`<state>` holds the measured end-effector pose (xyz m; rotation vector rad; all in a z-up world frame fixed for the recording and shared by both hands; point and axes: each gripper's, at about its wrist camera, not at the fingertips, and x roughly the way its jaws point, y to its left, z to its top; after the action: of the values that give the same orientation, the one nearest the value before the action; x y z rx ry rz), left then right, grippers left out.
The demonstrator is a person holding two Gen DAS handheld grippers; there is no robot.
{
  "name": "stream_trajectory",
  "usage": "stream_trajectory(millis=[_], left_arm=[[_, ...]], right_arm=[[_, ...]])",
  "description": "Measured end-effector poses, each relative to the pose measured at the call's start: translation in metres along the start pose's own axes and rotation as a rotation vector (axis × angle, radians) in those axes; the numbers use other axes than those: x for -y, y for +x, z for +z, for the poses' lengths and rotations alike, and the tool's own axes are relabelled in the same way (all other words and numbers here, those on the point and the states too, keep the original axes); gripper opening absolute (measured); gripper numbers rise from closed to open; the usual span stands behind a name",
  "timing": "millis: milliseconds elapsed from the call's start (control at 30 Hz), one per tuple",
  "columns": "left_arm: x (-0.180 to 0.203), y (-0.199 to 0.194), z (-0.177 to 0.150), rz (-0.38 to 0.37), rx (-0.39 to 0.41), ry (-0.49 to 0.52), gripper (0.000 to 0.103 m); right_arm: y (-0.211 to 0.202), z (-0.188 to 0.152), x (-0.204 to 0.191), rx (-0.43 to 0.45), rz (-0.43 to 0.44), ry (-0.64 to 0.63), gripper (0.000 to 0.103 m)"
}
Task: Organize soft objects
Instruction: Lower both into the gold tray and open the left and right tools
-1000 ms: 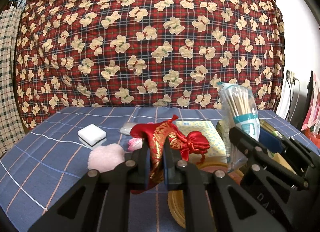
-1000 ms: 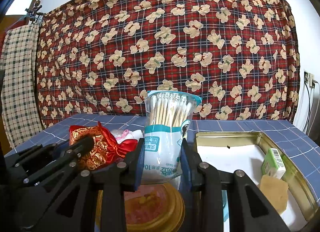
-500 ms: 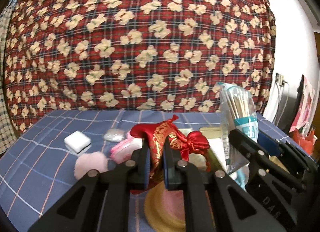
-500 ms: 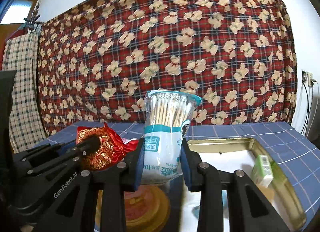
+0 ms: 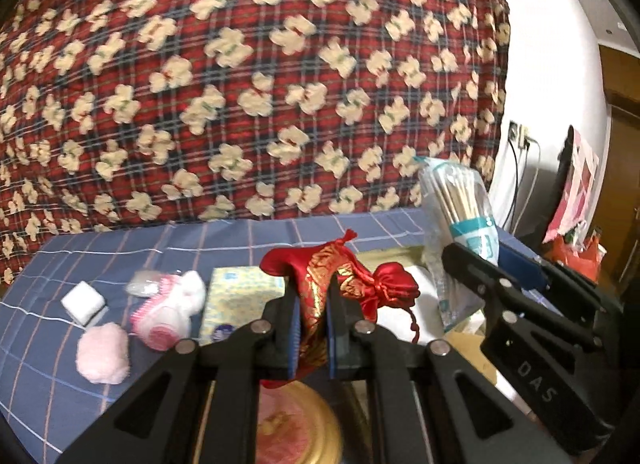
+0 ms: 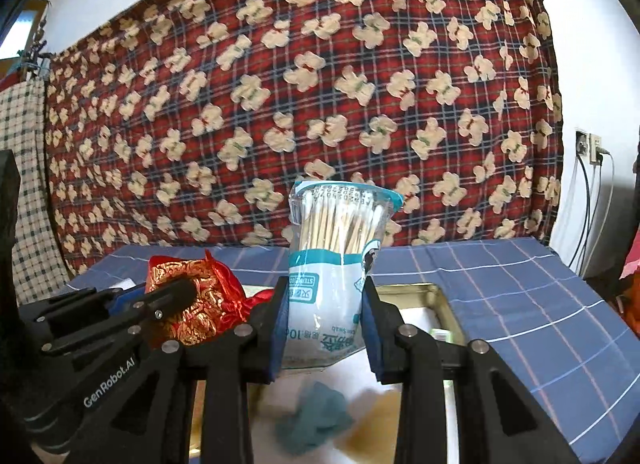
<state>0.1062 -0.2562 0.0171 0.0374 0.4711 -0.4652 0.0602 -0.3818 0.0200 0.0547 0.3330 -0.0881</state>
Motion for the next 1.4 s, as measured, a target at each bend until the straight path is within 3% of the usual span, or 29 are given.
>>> stream_trajectory(millis=[333, 667, 833, 867, 967, 1133, 1400], left_arm=[[0.03, 0.028, 0.003, -0.048, -0.085, 0.036, 0.008], [0.042, 0.053, 0.006, -0.072, -0.166, 0.048, 0.009], [0.046, 0.056, 0.004, -0.084, -0.172, 0.054, 0.031], [0.046, 0.056, 0.004, -0.078, -0.168, 0.056, 0.032], [0.045, 0.054, 0.005, -0.083, -0.16, 0.053, 0.033], [0.038, 0.04, 0.009, -0.061, -0.109, 0.039, 0.056], [0.016, 0.016, 0.007, -0.039, -0.046, 0.004, 0.064]], right_arm=[[0.028, -0.006, 0.04, -0.137, -0.026, 0.026, 0.036], [0.048, -0.008, 0.053, -0.233, -0.044, 0.003, 0.036], [0.052, -0.01, 0.06, -0.242, -0.057, 0.021, 0.038], [0.051, -0.01, 0.061, -0.241, -0.049, 0.026, 0.039], [0.05, -0.009, 0.063, -0.236, -0.067, 0.026, 0.052], [0.044, -0.008, 0.069, -0.21, -0.067, 0.052, 0.064], [0.026, -0.007, 0.058, -0.13, -0.047, 0.06, 0.07]])
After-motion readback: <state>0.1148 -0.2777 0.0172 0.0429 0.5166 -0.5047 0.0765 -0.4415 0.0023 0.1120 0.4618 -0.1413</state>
